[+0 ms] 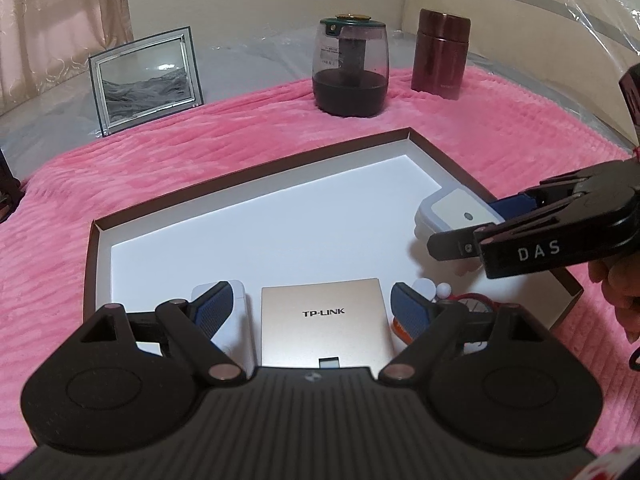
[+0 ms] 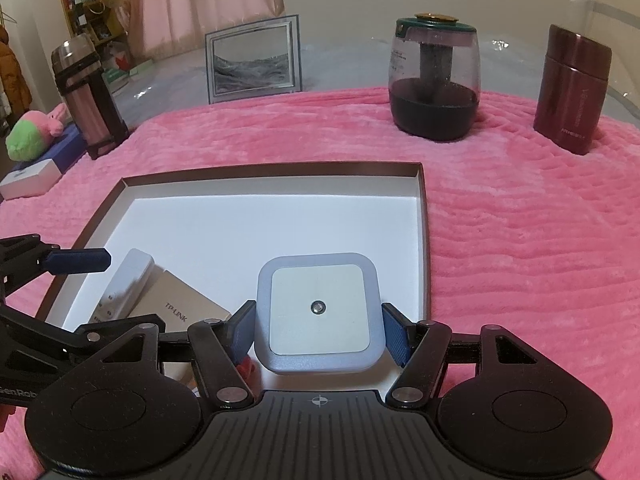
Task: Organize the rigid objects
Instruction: 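Lower the gold box into the tray with left tool while right tool lowers night light, then open both tools and withdraw them from the tray toward the remaining objects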
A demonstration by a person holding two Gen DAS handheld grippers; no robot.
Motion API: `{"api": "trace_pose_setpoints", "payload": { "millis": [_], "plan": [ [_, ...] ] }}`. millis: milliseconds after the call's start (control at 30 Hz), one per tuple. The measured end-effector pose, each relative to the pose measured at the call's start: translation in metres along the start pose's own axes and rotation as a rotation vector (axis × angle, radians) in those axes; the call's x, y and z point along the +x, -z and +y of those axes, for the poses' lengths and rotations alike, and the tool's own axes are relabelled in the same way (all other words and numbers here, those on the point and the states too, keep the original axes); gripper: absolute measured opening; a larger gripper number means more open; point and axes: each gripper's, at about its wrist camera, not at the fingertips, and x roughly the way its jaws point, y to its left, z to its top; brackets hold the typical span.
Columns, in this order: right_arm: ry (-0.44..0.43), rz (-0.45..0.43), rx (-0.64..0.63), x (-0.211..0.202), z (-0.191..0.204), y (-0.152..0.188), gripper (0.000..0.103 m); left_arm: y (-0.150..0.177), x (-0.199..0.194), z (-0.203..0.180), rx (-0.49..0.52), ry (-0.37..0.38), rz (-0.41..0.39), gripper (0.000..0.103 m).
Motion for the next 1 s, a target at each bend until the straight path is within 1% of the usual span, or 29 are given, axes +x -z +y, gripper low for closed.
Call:
{"api": "trace_pose_setpoints", "payload": {
  "millis": [200,467,533,600,633,1000],
  "plan": [
    [0.003,-0.001,-0.005,0.001,0.002,0.000,0.062,0.000,-0.001,-0.001,0.002,0.001,-0.001,0.083],
    [-0.001,-0.027,0.009,-0.002,0.001,0.001,0.062,0.002,-0.004,-0.001,0.004,-0.006,-0.002,0.083],
    [0.003,-0.036,0.015,-0.004,0.001,0.001,0.064,0.003,-0.005,0.001,0.001,-0.010,-0.004,0.083],
    [0.002,-0.045,0.018,-0.006,0.001,0.000,0.073,0.003,-0.007,0.001,0.003,-0.010,-0.005,0.083],
    [-0.001,-0.050,0.019,-0.008,0.001,0.000,0.075,0.003,-0.007,0.002,0.003,-0.011,-0.005,0.083],
    [0.006,-0.060,0.010,-0.023,0.008,0.002,0.076,0.008,-0.028,0.004,-0.012,-0.025,-0.023,0.083]
  ]
}}
